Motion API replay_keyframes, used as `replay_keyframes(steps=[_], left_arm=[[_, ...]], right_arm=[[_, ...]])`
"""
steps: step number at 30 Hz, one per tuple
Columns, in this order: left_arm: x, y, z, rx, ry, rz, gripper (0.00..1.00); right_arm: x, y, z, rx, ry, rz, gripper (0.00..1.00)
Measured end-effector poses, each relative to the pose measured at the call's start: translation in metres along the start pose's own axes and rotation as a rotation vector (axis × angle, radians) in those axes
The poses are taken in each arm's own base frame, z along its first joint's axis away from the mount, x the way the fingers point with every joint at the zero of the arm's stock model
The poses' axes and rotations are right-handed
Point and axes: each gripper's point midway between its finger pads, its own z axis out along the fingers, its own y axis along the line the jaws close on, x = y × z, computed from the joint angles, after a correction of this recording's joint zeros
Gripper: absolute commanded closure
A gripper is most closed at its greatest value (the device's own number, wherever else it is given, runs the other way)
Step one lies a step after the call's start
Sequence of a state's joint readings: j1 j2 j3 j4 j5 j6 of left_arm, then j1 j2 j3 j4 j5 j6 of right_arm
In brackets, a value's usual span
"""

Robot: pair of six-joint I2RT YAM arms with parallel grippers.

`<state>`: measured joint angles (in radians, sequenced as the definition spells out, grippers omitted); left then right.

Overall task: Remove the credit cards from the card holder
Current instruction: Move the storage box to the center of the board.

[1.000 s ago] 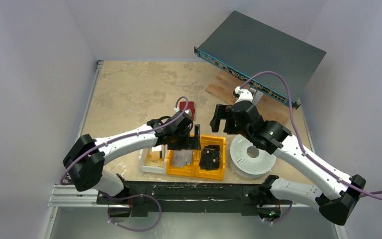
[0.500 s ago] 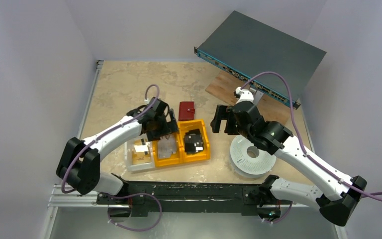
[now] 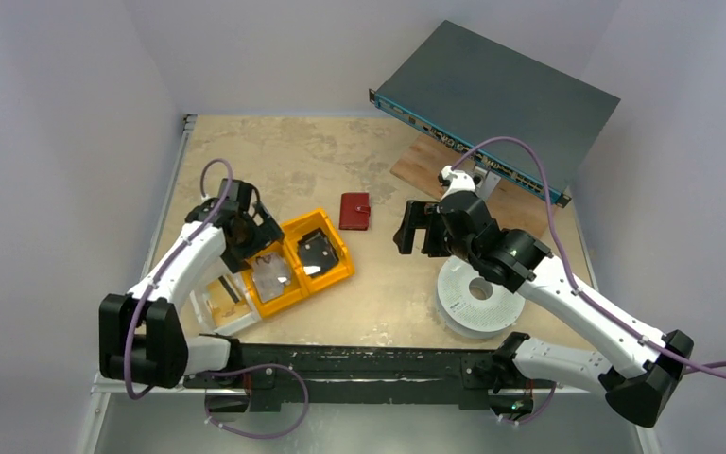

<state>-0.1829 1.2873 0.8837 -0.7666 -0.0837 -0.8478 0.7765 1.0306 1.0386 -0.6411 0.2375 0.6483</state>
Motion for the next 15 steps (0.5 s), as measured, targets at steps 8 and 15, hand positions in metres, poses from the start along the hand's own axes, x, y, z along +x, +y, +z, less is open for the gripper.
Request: replay_keyframes(steps=[8, 15], left_arm=[[-0.054, 0.019, 0.012, -0.064, -0.004, -0.181, 0.00], [-0.117, -0.012, 0.035, -0.045, 0.024, -0.132, 0.00]], right_arm=[[0.006, 0.009, 0.008, -0.036, 0.037, -0.002, 0.01], [0.012, 0.010, 0.010, -0.046, 0.053, -0.003, 0.01]])
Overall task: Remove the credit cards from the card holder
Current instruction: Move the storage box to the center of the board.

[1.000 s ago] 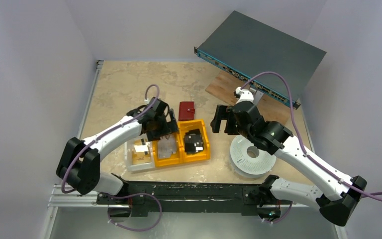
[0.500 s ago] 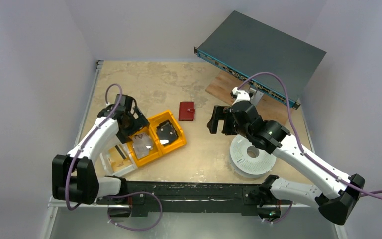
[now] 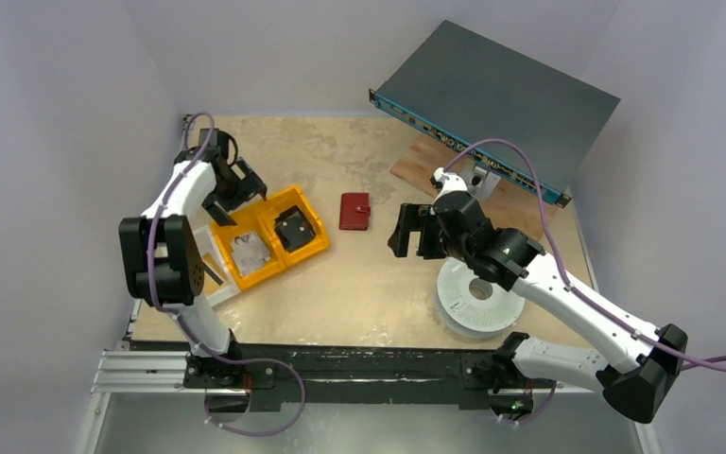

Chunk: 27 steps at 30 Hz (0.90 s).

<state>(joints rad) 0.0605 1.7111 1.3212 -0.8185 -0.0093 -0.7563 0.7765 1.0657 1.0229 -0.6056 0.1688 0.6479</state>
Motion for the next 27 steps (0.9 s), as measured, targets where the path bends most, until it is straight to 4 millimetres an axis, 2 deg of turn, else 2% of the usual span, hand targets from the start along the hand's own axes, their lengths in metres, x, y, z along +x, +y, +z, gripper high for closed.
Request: replay_keyframes(steps=[3, 9, 14, 17, 20, 22, 24, 27], left_arm=[[-0.012, -0.012, 0.013, 0.013, 0.014, 0.048, 0.00], [-0.032, -0.026, 0.021, 0.032, 0.031, 0.112, 0.00], [-0.050, -0.031, 0.024, 0.037, 0.017, 0.124, 0.00], [-0.059, -0.031, 0.018, 0.035, 0.002, 0.139, 0.00], [-0.062, -0.033, 0.005, 0.056, -0.017, 0.147, 0.00], [-0.058, -0.035, -0.012, 0.085, -0.037, 0.160, 0.00], [-0.047, -0.038, -0.035, 0.122, -0.062, 0.177, 0.00], [-0.018, -0.046, -0.078, 0.205, -0.116, 0.232, 0.00]], right_arm=[[0.001, 0.000, 0.000, -0.003, 0.002, 0.001, 0.01], [0.003, -0.001, 0.000, -0.001, 0.006, -0.002, 0.01], [0.002, -0.001, 0.001, -0.003, 0.003, -0.002, 0.01], [0.002, 0.001, 0.006, -0.004, 0.004, -0.003, 0.01], [0.004, 0.002, 0.017, 0.004, 0.018, -0.006, 0.01], [0.007, 0.001, 0.025, 0.016, 0.033, -0.009, 0.01], [0.010, 0.001, 0.035, 0.029, 0.048, -0.013, 0.01], [0.007, 0.006, 0.055, 0.046, 0.059, -0.017, 0.02]])
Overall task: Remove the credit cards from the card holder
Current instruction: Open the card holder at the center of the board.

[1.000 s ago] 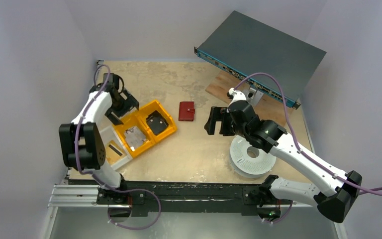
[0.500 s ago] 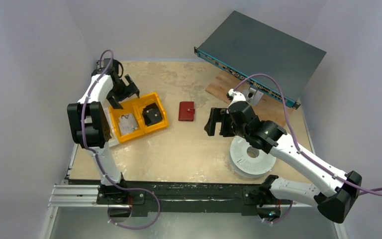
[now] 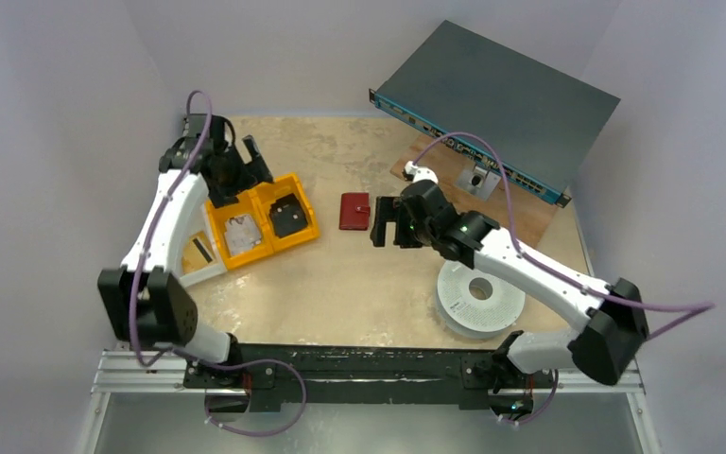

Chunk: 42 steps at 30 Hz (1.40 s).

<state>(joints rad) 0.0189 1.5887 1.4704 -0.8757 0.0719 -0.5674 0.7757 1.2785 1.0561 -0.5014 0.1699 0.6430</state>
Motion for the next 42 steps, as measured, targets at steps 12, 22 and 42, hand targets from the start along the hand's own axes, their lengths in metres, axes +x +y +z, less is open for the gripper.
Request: replay_keyframes(steps=[12, 22, 42], left_arm=[[0.165, -0.016, -0.070, 0.211, 0.035, 0.221, 0.00], [0.214, 0.018, -0.092, 0.271, 0.048, 0.248, 0.00], [0.228, 0.030, -0.101, 0.288, 0.070, 0.241, 0.00]], right_arm=[[-0.029, 0.008, 0.126, 0.165, 0.012, -0.054, 0.43], [-0.052, 0.020, 0.209, 0.244, -0.004, -0.098, 0.62], [-0.036, -0.006, 0.232, 0.397, 0.008, -0.148, 0.95]])
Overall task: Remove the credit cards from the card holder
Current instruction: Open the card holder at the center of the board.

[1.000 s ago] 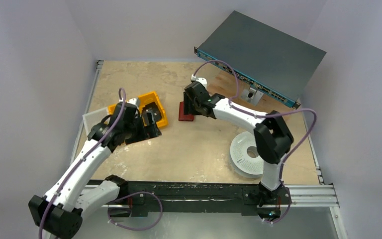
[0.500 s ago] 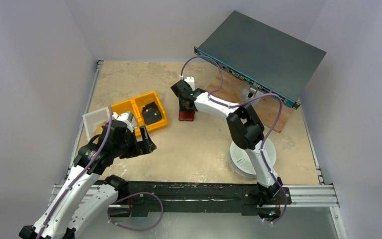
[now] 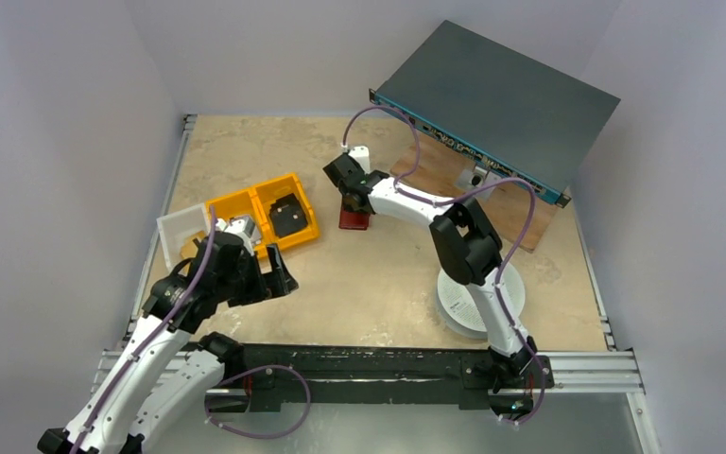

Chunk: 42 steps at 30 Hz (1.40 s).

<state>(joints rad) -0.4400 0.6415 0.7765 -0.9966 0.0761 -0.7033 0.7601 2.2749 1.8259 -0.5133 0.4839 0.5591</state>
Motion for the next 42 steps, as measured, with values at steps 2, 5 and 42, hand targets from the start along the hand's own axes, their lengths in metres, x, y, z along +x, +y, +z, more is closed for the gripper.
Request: replay_keyframes(steps=[2, 5, 42], left_arm=[[0.004, 0.002, 0.004, -0.008, 0.016, -0.012, 0.00], [0.009, 0.006, 0.010, -0.025, 0.038, -0.023, 0.00], [0.059, -0.065, 0.130, 0.073, 0.205, -0.157, 0.71]], right_arm=[[0.001, 0.001, -0.002, -0.018, -0.006, 0.006, 1.00], [0.009, 0.001, -0.010, -0.064, 0.008, 0.011, 1.00], [0.169, 0.021, -0.165, -0.495, 0.262, 0.166, 1.00]])
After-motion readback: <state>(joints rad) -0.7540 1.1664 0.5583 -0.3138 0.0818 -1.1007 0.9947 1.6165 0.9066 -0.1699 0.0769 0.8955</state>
